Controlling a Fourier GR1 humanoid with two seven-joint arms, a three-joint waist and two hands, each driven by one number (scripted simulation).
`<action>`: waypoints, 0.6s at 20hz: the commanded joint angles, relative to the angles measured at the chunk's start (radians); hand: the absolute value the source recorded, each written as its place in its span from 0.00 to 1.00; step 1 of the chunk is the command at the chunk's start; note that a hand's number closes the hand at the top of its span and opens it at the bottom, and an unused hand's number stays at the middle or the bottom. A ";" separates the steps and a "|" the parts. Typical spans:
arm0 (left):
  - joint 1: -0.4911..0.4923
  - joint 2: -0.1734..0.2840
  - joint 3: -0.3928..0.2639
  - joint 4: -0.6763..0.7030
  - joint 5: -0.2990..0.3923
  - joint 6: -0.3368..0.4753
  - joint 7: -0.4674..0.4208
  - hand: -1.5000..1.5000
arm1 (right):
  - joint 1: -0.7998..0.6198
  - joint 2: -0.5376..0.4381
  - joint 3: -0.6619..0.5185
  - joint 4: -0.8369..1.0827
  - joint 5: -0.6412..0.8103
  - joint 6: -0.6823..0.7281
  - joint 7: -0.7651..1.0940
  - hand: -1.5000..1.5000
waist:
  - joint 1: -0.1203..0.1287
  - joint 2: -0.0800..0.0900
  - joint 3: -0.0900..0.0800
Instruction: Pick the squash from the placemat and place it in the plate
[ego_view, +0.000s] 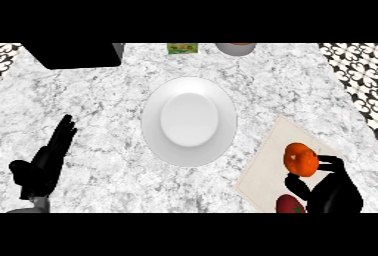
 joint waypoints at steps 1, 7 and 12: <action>0.005 -0.011 -0.016 -0.002 0.000 -0.010 -0.003 0.50 | -0.010 0.005 0.089 -0.093 0.149 0.014 0.162 1.00 | 0.022 0.005 0.004; -0.023 -0.005 -0.031 -0.004 -0.005 -0.030 -0.004 0.50 | -0.091 0.005 0.219 -0.172 0.313 0.184 0.356 1.00 | 0.062 0.017 0.009; -0.065 -0.011 -0.039 -0.001 -0.001 -0.040 0.003 0.50 | -0.205 0.005 0.327 -0.162 0.379 0.304 0.518 1.00 | 0.096 0.028 0.014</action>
